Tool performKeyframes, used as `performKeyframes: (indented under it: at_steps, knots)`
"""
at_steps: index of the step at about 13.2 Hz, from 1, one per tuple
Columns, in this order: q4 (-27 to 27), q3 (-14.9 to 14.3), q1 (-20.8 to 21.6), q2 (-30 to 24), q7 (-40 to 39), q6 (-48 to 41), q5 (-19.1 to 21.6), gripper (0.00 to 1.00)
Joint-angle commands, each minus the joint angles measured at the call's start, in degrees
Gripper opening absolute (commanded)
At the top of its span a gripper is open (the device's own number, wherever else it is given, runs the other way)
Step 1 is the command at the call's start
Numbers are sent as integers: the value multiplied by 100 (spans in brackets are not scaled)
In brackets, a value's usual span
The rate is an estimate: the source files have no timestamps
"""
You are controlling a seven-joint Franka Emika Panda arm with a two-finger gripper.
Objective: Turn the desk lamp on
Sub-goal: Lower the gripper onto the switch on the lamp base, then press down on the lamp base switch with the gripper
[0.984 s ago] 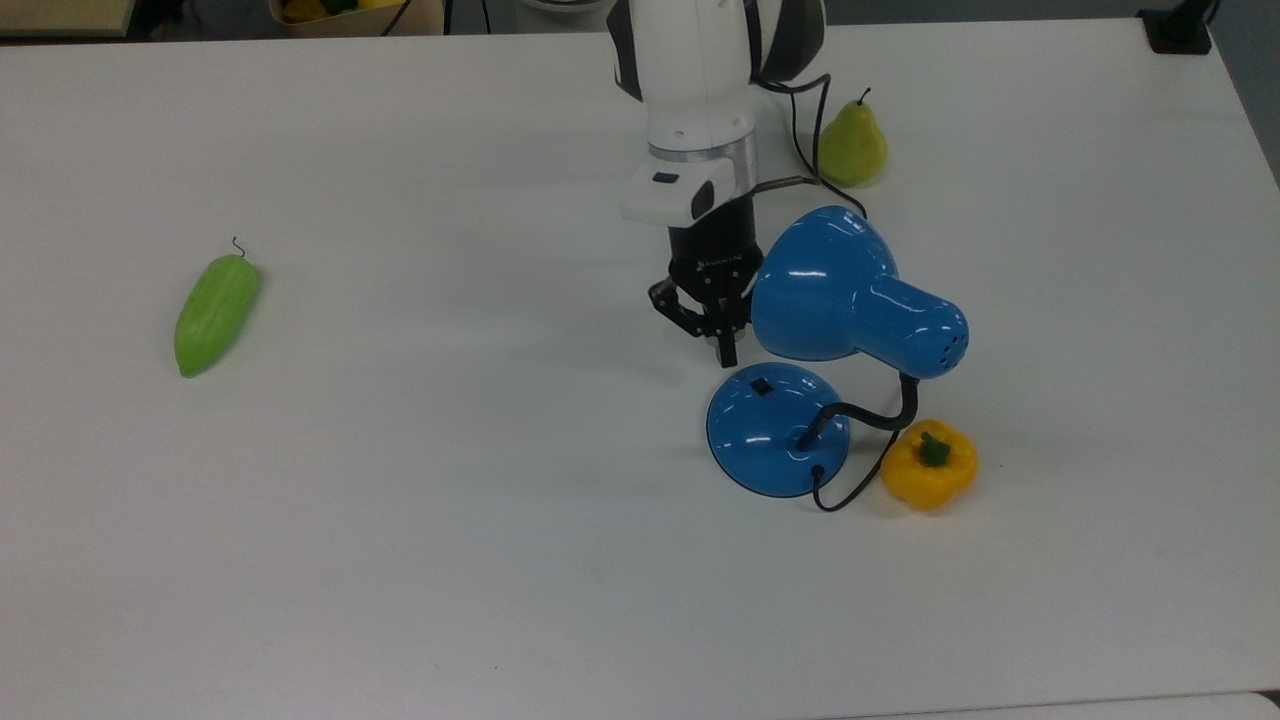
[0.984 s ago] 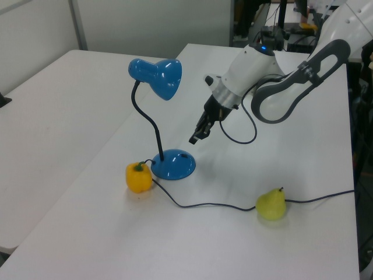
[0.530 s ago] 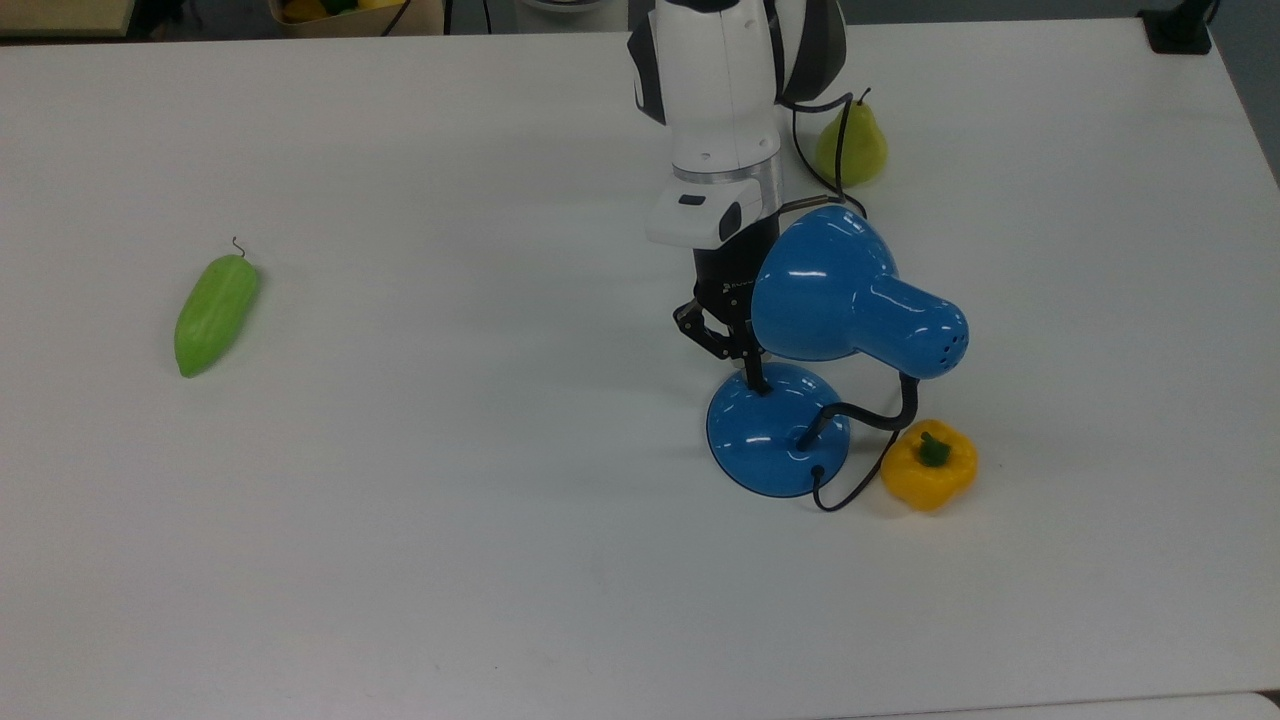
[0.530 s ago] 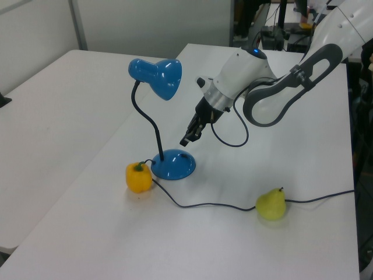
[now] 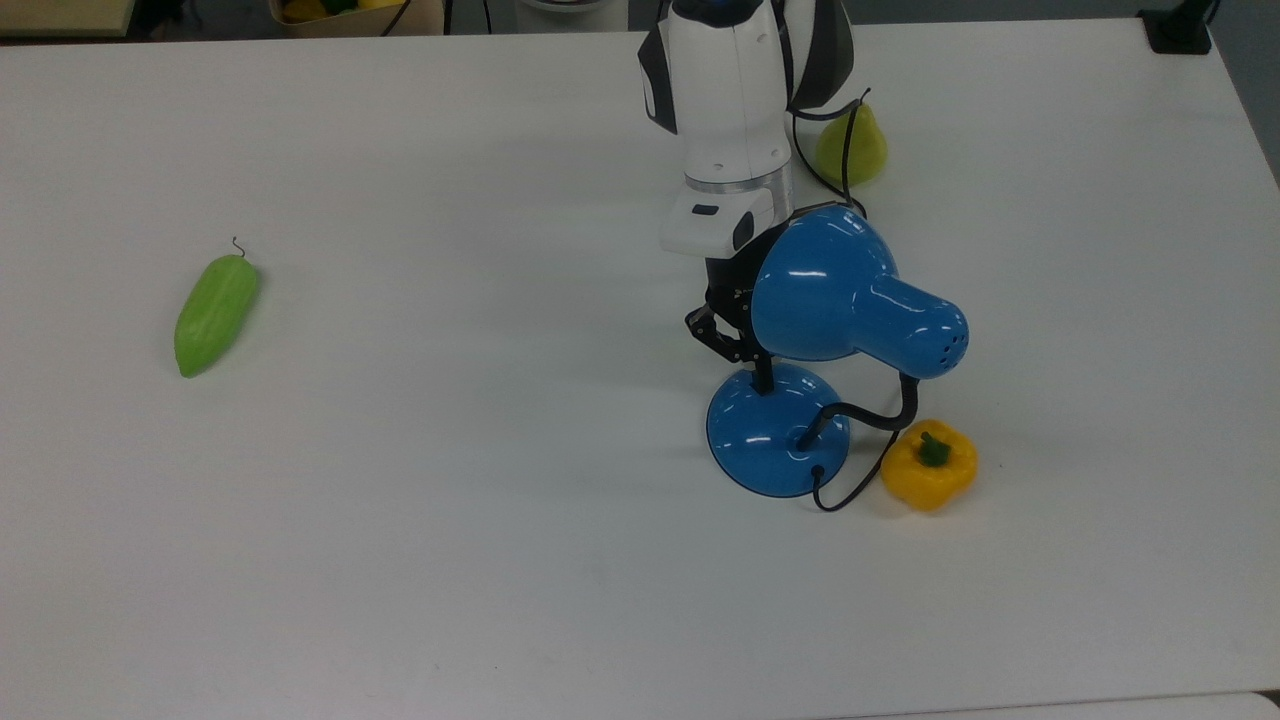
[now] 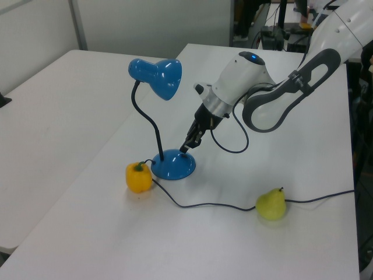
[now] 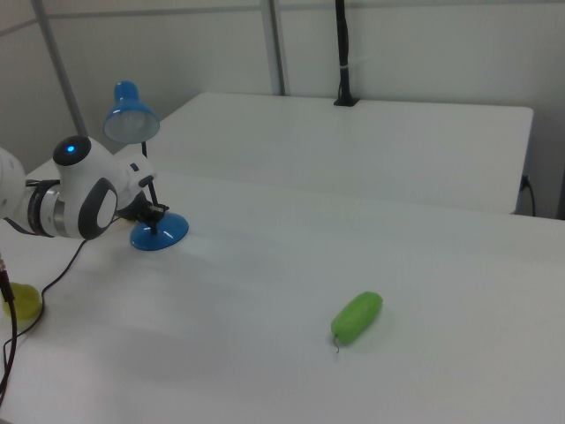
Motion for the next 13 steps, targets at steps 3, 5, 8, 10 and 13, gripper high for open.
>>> performKeyframes:
  at_steps: [3, 5, 8, 10, 13]
  knots:
    - [109, 35, 62, 144, 47, 65, 98, 0]
    - [109, 35, 62, 153, 47, 65, 80, 0]
    - [187, 35, 62, 197, 47, 65, 72, 0]
    - [196, 35, 53, 223, 47, 65, 63, 0]
    - [196, 35, 62, 258, 47, 65, 54, 0]
